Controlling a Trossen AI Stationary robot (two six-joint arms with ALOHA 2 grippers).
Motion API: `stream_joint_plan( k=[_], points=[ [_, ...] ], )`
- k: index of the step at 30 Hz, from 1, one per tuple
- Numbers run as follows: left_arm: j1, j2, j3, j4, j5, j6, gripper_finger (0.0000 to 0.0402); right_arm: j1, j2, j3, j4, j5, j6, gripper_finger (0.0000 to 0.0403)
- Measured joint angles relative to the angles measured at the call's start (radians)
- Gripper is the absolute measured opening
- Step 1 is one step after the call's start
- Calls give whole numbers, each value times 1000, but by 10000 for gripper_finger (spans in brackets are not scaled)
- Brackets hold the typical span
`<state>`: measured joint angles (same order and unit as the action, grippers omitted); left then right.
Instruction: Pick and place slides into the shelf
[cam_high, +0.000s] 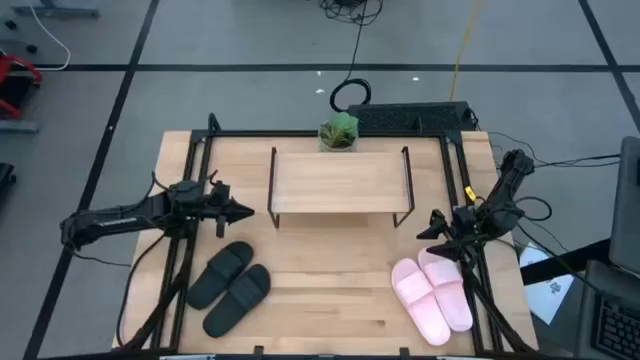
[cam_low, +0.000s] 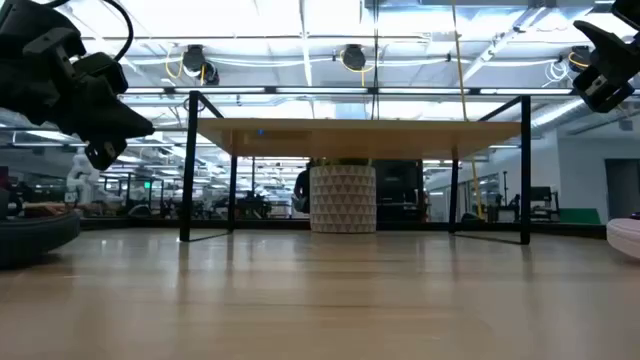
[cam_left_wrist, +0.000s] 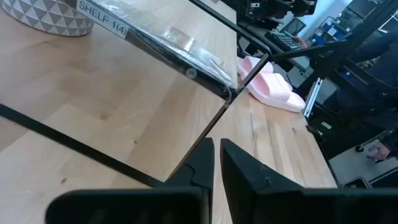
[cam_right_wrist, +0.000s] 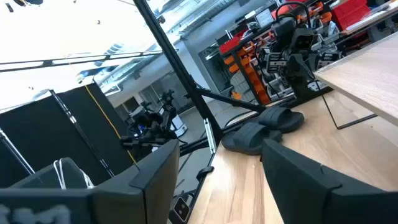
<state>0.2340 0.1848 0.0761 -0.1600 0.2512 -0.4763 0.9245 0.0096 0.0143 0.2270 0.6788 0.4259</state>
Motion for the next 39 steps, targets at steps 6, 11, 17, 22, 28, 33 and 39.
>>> stream_joint_plan(
  k=[6,11,17,22,28,33,39],
  points=[
    [0,0,0,0,0,0,24,0,0,0,0,0,0,220],
    [0,0,0,0,0,0,24,0,0,0,0,0,0,220],
    [0,0,0,0,0,0,24,0,0,0,0,0,0,220],
    [0,0,0,0,0,0,24,0,0,0,0,0,0,220],
    [0,0,0,0,0,0,24,0,0,0,0,0,0,220],
    [0,0,0,0,0,0,24,0,0,0,0,0,-4,220],
    [0,0,0,0,0,0,24,0,0,0,12,87,-44,220]
  ],
)
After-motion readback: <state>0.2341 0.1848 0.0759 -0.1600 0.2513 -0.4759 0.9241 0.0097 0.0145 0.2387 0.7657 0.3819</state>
